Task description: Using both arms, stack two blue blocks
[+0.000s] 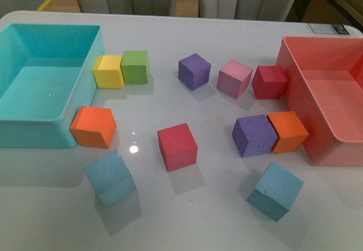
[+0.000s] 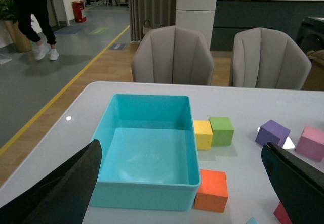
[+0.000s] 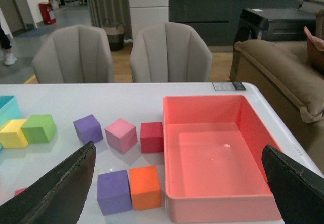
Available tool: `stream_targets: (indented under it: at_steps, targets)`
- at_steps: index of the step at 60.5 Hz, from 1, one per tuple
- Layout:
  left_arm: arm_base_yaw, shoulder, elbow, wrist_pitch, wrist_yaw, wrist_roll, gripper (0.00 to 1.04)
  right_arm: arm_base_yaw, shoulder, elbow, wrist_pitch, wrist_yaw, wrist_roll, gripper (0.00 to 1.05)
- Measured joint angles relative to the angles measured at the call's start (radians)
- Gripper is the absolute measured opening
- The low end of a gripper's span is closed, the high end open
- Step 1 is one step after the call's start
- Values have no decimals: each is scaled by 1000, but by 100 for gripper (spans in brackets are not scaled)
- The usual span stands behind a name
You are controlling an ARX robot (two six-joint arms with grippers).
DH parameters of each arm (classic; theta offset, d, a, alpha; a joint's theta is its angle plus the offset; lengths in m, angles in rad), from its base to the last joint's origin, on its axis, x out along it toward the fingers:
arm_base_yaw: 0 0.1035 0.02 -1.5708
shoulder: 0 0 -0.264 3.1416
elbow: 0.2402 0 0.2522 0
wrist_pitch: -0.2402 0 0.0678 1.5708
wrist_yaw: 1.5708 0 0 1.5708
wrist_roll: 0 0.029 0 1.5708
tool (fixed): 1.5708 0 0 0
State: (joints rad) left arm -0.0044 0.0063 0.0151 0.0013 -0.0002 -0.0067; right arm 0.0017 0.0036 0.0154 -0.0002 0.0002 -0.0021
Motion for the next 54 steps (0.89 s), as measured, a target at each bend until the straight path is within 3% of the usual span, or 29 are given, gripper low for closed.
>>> stream_targets:
  at_steps: [47, 50, 54]
  targets:
    - [0, 0, 0, 0, 0, 0, 96, -1, 2, 1, -2, -6, -3, 96]
    - [0, 0, 0, 0, -1, 0, 96, -55, 86, 48, -137, -198, -83, 96]
    - [0, 0, 0, 0, 0, 0, 96, -90, 277, 63, -162, -370, -230, 96]
